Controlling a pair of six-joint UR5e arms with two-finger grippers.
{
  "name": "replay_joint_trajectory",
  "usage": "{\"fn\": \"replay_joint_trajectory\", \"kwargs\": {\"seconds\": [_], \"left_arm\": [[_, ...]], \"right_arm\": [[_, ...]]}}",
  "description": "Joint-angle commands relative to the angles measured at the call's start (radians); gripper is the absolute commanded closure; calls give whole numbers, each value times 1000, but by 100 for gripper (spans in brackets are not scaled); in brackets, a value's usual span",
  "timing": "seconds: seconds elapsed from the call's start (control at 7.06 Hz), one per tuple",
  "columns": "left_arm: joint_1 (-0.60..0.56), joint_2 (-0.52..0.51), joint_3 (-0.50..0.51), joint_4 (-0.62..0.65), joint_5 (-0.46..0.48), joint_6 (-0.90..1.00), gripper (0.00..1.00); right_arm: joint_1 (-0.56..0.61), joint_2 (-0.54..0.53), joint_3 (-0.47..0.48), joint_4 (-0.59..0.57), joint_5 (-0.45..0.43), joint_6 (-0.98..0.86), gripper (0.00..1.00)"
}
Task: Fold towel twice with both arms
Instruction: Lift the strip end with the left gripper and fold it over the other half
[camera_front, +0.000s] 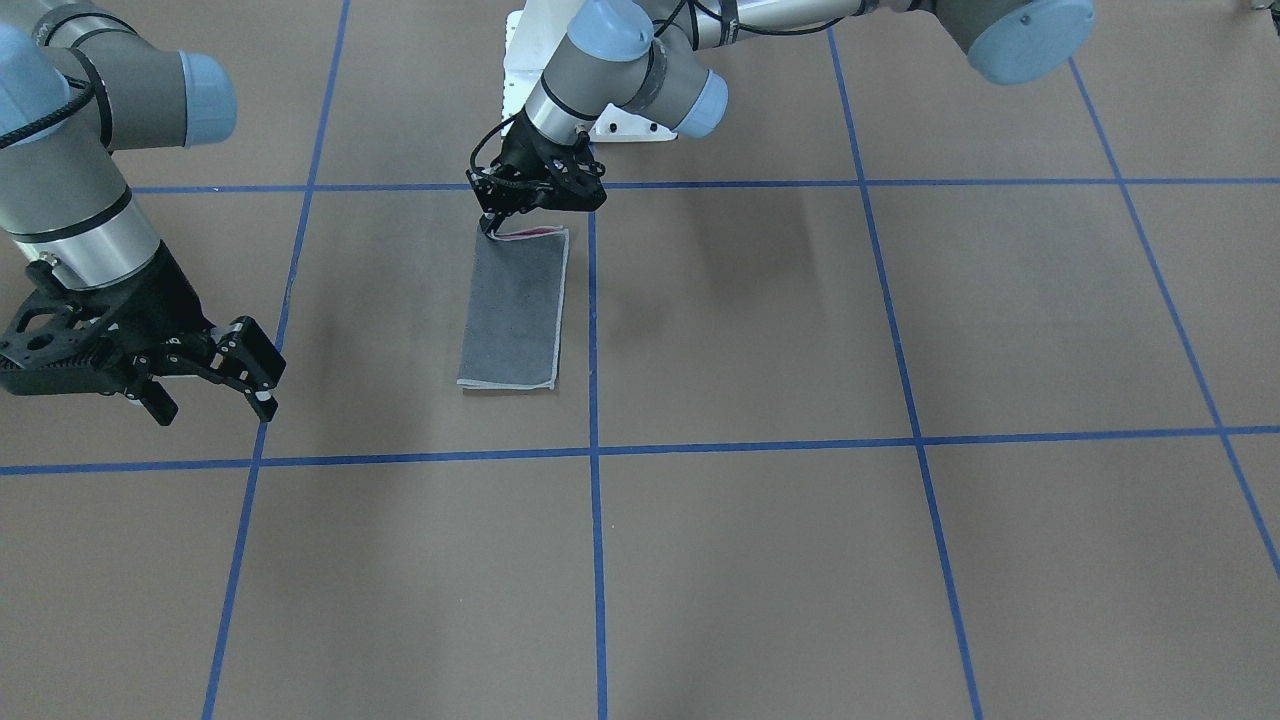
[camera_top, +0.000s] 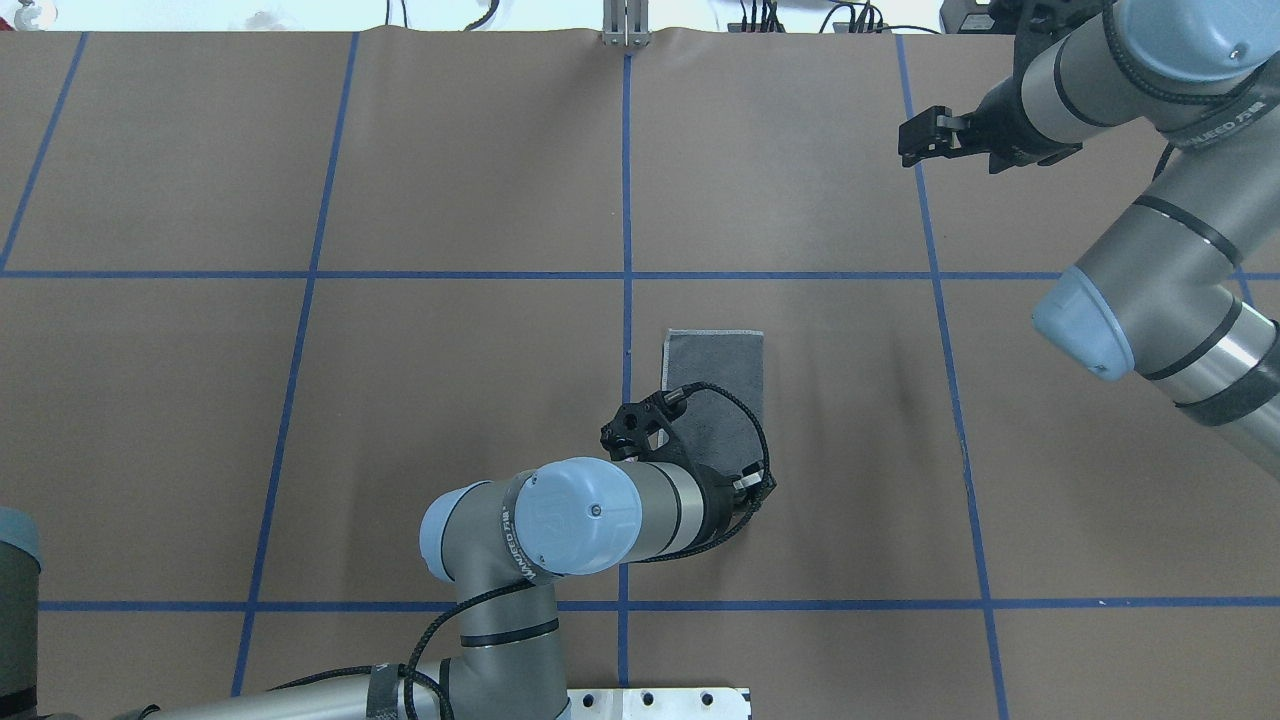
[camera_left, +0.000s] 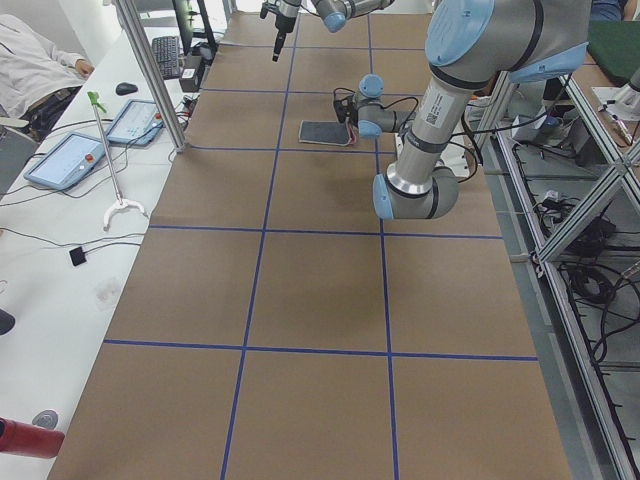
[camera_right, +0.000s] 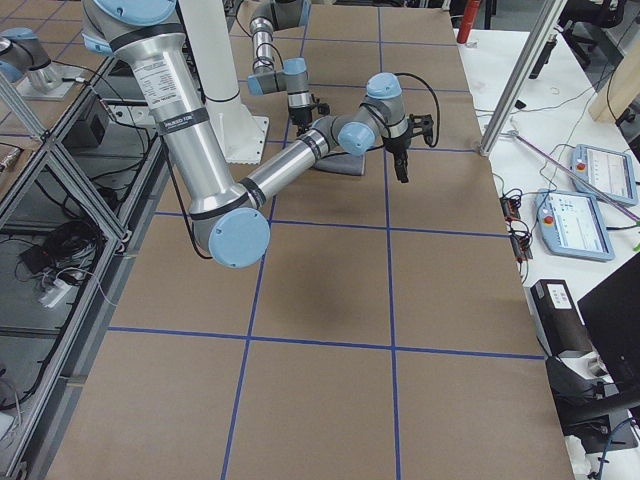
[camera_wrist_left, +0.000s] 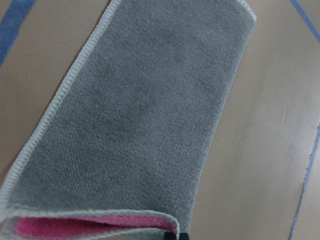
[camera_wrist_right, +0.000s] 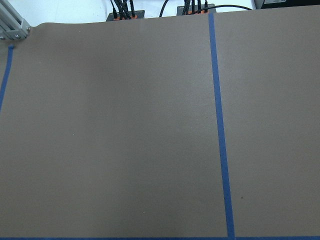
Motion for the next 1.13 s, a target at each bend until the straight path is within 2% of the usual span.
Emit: {"fn": "replay_joint_trajectory", "kwargs": {"seconds": [0.0,0.99], "left_arm": [[-2,-3,-13,0,14,0,100],[-134,-55,-9,68,10,90,100]], "right_arm": [[0,-3,2,0,0,2,0],[0,-10,0,0,0,3,0]]}}
